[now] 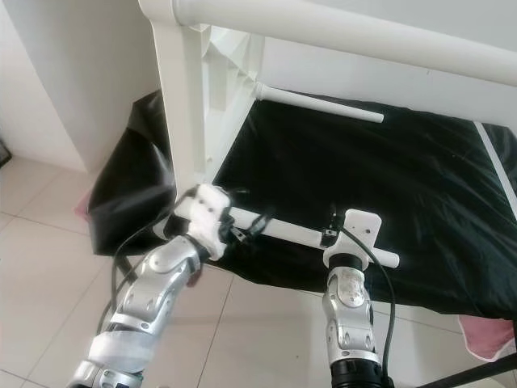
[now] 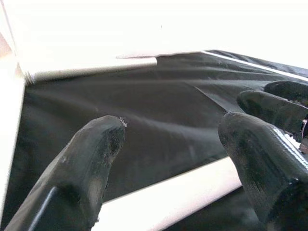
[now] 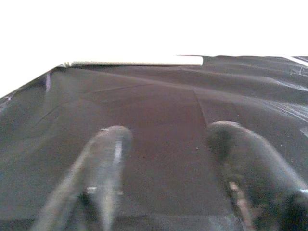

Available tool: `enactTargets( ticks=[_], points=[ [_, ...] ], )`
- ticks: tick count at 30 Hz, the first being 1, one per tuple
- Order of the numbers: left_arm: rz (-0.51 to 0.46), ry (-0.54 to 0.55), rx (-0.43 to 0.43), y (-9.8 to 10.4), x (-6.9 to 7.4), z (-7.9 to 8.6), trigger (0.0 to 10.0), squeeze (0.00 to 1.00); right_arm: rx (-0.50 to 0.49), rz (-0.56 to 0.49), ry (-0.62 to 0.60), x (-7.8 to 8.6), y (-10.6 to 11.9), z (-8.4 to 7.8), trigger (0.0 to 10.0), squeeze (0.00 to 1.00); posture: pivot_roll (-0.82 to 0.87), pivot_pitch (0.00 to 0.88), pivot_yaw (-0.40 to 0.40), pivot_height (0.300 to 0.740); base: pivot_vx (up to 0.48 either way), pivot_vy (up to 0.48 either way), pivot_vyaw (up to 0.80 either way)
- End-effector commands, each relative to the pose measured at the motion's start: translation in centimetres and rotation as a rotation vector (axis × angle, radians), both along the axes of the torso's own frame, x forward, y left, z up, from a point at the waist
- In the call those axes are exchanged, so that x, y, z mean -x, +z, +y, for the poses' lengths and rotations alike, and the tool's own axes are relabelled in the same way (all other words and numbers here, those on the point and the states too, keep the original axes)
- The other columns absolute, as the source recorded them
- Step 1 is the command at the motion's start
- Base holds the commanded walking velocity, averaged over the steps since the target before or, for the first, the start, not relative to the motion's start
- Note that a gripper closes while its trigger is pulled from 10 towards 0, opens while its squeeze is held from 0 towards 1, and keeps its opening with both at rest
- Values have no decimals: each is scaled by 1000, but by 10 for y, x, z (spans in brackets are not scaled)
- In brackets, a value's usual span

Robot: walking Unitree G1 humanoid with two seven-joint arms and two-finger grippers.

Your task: Building children table

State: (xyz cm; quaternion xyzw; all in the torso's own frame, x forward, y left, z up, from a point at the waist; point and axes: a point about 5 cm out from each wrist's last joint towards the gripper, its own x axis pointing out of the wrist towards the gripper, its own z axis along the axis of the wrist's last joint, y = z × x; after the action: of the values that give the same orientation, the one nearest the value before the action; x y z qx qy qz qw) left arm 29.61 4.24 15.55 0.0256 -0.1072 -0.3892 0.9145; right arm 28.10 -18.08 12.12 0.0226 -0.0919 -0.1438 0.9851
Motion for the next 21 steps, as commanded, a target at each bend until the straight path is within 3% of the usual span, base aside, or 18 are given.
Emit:
enactTargets(
  ticks=[1,2,3,4,7,8,10,11,12,16,17,19,20,21],
  points=[
    [0,187,28,-7,-4,5,10000,608,-1,-6,-17,4,-1,-1,10000,1000,8,2,-34,740,0,0,0],
    [13,165,47,-10,-2,2,10000,1000,10,-12,-13,5,-1,1,10000,576,9,2,-32,740,0,0,0],
    [13,165,47,-10,-2,2,10000,1000,10,-12,-13,5,-1,1,10000,576,9,2,-32,740,0,0,0],
    [11,156,47,-10,0,-1,10000,1000,8,-12,-9,5,-2,1,10000,0,7,5,-26,740,0,0,0],
    [-6,150,30,-10,2,-6,10000,1000,17,-15,-3,6,-1,3,10000,0,6,5,-19,740,0,0,0],
    [-29,153,5,-10,2,-7,10000,0,15,-13,-10,7,-2,2,10000,0,6,5,-16,740,0,0,0],
    [-37,186,-21,-12,-1,-5,10000,0,16,-12,-27,8,-3,1,10000,0,3,5,-11,740,0,0,0],
    [-12,182,24,-11,-2,-2,10000,0,2,-29,-24,9,-3,2,10000,0,3,6,-9,740,0,0,0],
    [4,204,46,-11,-4,1,10000,1000,-6,-38,-22,10,-2,3,10000,1000,3,6,-8,740,0,0,0],
    [9,269,56,-11,-9,8,10000,1000,-15,-43,-28,12,-2,5,10000,1000,5,6,-8,740,0,0,0],
    [14,275,52,-12,-11,8,10000,502,-12,-29,-31,12,-3,6,10000,1000,7,7,-10,740,0,0,0],
    [17,277,51,-13,-12,8,10000,502,-9,-20,-32,11,-5,6,10000,1000,7,7,-10,740,0,0,0],
    [12,299,47,-12,-16,7,10000,0,-12,-13,-35,10,-6,8,10000,0,16,3,-19,740,0,0,0],
    [2,306,37,-11,-18,7,10000,0,-13,-12,-36,9,-6,8,10000,0,16,3,-19,740,0,0,0]
  ],
)
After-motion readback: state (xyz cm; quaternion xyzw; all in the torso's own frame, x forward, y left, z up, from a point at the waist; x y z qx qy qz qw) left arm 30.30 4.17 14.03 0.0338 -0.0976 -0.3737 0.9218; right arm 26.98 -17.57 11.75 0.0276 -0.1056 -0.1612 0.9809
